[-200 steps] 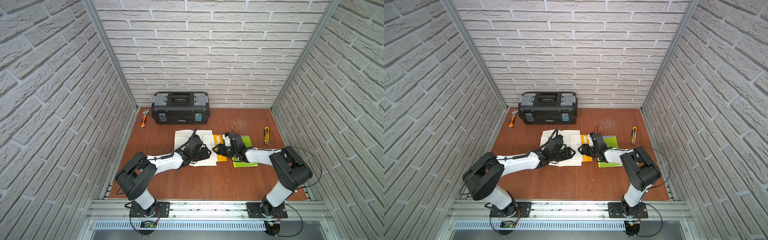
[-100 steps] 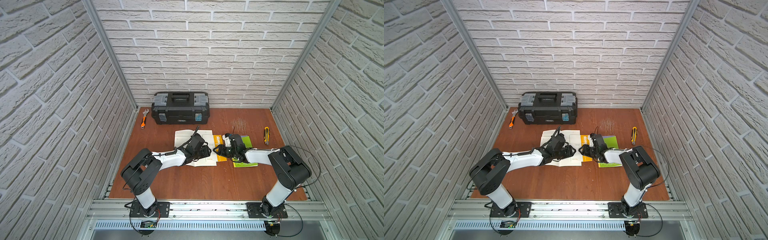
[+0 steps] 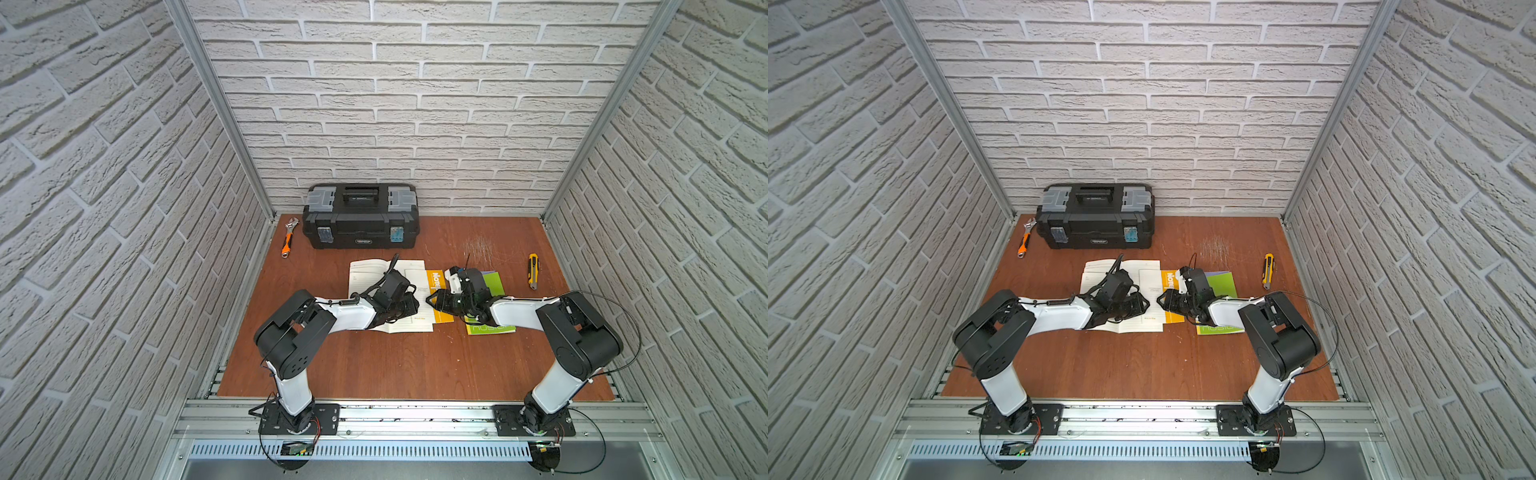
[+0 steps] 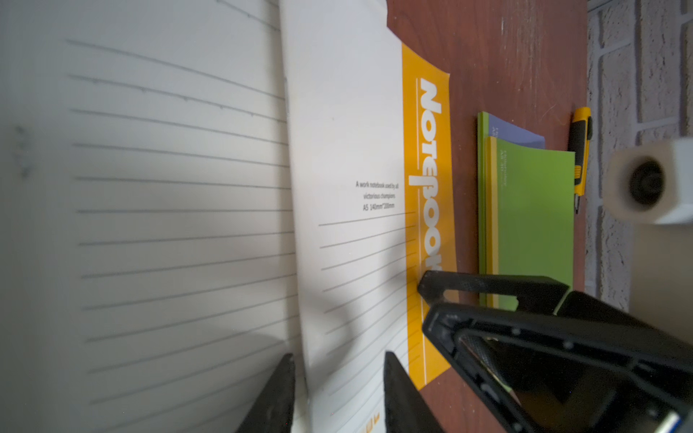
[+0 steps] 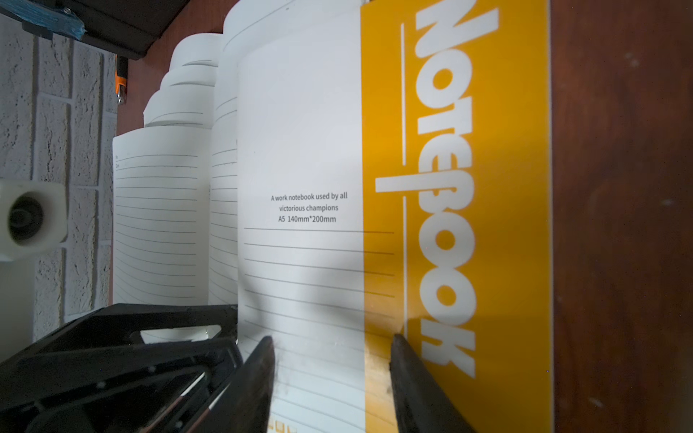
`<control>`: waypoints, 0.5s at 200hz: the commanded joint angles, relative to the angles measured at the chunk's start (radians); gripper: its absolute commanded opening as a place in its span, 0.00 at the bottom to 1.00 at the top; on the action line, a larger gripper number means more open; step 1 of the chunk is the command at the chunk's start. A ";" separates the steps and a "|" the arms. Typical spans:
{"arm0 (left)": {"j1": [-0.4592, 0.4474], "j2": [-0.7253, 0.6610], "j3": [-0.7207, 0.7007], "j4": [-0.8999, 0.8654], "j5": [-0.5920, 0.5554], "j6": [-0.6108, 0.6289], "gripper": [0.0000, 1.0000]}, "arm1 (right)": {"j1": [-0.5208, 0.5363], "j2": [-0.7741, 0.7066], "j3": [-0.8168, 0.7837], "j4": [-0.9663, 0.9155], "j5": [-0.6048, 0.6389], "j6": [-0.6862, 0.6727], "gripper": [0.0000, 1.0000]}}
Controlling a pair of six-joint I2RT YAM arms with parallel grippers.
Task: Close the notebook
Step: Pick up the notebook at the notebook.
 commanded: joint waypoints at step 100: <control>-0.005 0.034 -0.012 0.224 0.062 -0.018 0.00 | -0.011 0.007 -0.014 0.031 -0.024 -0.006 0.52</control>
